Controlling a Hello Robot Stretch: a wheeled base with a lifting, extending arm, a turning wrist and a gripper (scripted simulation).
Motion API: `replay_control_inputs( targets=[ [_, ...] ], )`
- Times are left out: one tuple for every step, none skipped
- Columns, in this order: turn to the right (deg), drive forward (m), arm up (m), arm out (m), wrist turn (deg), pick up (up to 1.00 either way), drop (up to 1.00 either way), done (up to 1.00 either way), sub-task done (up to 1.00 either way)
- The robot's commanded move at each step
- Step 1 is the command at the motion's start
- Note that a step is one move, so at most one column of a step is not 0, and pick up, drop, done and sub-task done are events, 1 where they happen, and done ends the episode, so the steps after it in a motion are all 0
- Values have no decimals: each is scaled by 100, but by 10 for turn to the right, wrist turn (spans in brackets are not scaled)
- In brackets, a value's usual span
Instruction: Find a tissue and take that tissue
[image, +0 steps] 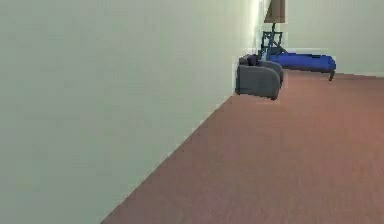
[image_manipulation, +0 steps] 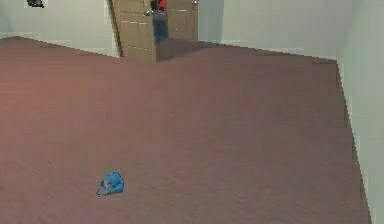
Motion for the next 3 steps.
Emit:
replay_control_inputs(
  targets=[
    [-300, 0, 0, 0, 0, 0, 0, 0, 0],
    [0, 15, 0, 0, 0, 0, 0, 0, 0],
    [-450, 0, 0, 0, 0, 0, 0, 0, 0]
  ],
)
